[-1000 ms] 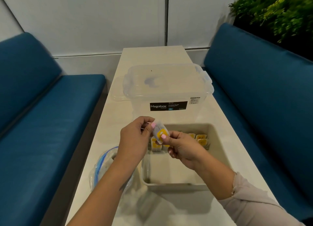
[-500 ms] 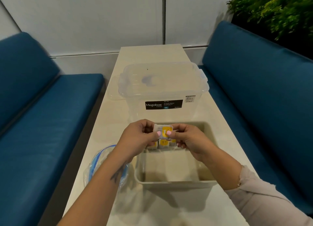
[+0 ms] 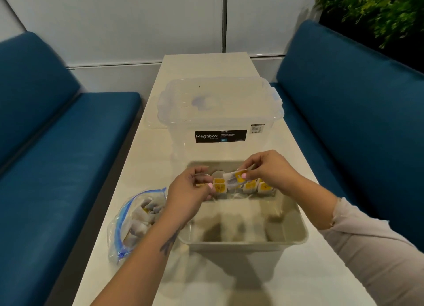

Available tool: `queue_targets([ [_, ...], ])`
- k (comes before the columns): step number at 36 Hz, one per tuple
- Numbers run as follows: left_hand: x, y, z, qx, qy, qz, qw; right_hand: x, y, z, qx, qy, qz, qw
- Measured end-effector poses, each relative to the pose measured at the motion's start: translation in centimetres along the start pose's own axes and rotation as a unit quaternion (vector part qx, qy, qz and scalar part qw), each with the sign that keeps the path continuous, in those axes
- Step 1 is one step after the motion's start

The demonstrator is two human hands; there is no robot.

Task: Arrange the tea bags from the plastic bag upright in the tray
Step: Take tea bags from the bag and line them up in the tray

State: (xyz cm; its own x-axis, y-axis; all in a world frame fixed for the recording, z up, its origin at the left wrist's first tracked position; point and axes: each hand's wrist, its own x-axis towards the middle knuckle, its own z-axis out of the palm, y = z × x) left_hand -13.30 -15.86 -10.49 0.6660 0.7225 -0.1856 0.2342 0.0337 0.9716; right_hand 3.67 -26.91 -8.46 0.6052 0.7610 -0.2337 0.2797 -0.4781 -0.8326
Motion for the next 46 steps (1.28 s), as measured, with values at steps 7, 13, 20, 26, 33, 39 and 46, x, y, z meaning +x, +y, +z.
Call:
queue_targets([
  [7,-0.9,-1.8,-1.0,0.109,0.046,0.048,0.992,1.3,0.5,1.5,-0.291,0.025,-0.001,0.956],
  [13,-1.8,-2.6,-1.3,0.147,0.047,0.073,0.985,1.6,0.3,3.1,-0.447,0.009,-0.060,0.893],
  [20,-2.1,-3.1,-1.5,0.147,0.043,0.080,0.985,1.9,0.4,4.1,-0.541,-0.003,-0.106,0.834],
  [26,-2.1,-3.0,-1.5,0.157,0.032,0.078,0.984,2.4,0.9,4.8,-0.568,-0.006,-0.117,0.814],
  [33,-2.1,-2.8,-1.6,0.163,0.027,0.073,0.983,2.8,1.3,5.1,-0.602,-0.014,-0.129,0.788],
  [39,-2.1,-2.6,-1.7,0.169,0.021,0.071,0.983,3.2,1.8,5.3,-0.604,0.004,-0.132,0.786],
  [46,-2.2,-2.4,-1.7,0.168,0.022,0.068,0.983,3.5,2.1,5.2,-0.589,0.012,-0.136,0.797],
])
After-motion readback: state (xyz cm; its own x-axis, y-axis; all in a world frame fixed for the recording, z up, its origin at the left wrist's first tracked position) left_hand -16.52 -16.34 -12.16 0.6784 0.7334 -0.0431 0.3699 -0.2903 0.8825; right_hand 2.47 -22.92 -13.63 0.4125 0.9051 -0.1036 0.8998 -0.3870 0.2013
